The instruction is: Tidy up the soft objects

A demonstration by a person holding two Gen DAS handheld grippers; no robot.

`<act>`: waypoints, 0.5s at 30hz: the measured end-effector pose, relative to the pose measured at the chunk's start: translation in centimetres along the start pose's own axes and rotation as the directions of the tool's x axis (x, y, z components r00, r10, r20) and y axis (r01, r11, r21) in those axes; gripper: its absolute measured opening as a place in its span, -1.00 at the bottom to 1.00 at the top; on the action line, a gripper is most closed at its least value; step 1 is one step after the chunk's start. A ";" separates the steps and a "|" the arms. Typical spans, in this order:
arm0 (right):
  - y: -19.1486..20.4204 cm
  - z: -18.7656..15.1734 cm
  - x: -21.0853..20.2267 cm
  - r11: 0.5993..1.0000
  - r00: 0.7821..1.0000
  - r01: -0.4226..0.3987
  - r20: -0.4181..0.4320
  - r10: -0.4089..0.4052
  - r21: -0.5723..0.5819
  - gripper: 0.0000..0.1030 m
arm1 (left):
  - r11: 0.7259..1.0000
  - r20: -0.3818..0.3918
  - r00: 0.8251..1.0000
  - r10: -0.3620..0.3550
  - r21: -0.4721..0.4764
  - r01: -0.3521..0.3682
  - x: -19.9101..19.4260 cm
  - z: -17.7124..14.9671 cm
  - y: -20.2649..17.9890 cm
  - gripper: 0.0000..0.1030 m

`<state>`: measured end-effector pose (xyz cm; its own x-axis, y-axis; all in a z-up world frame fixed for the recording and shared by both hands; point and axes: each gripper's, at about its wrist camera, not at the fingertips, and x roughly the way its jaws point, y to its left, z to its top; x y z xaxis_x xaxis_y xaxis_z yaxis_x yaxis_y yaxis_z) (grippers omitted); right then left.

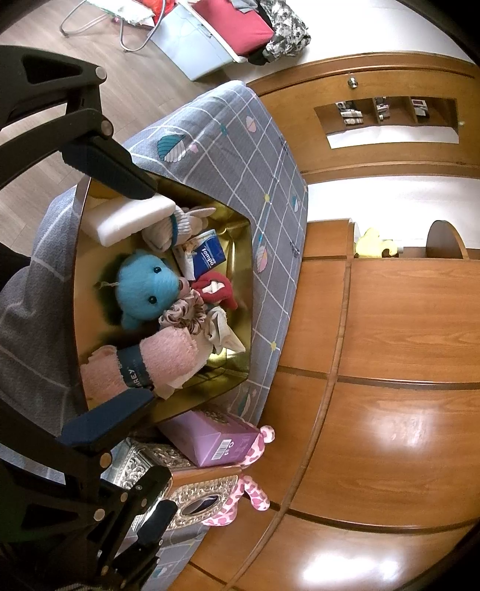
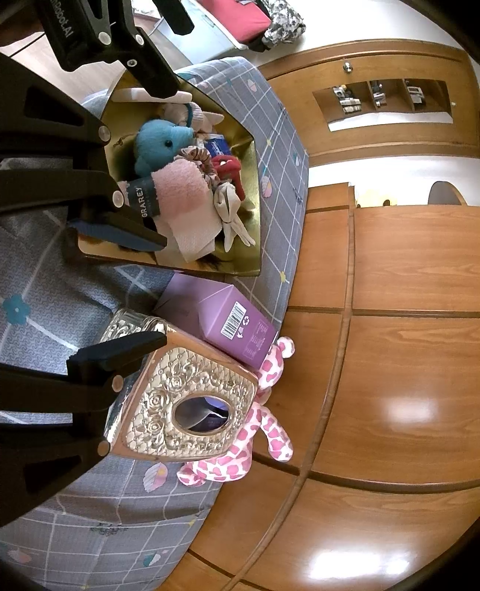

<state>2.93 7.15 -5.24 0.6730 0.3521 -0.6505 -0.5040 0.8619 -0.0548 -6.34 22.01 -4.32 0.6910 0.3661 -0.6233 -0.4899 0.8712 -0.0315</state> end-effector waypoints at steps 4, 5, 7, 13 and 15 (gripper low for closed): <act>0.0 0.0 0.1 1.000 1.000 0.003 -0.002 -0.003 0.005 -0.12 | 1.000 -0.001 1.000 -0.003 0.000 0.003 0.0 0.0 -0.1 0.99; 0.0 0.0 0.1 1.000 1.000 0.003 -0.002 -0.003 0.005 -0.12 | 1.000 -0.001 1.000 -0.003 0.000 0.003 0.0 0.0 -0.1 0.99; 0.0 0.0 0.1 1.000 1.000 0.005 -0.002 -0.005 0.006 -0.12 | 1.000 -0.001 1.000 -0.002 0.000 0.002 0.0 0.0 0.0 0.99; -0.1 0.0 0.1 1.000 1.000 0.008 0.002 -0.008 0.012 -0.12 | 1.000 0.027 1.000 0.007 -0.007 -0.006 -0.3 0.1 0.3 0.98; -0.3 0.1 -0.1 1.000 1.000 0.009 0.012 -0.009 0.020 -0.12 | 1.000 0.025 1.000 0.003 -0.008 -0.003 -0.3 0.1 0.3 0.98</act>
<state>3.05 6.91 -5.09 0.6841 0.3483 -0.6409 -0.4868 0.8723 -0.0455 -6.64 22.24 -4.09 0.7027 0.3768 -0.6036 -0.4962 0.8675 -0.0362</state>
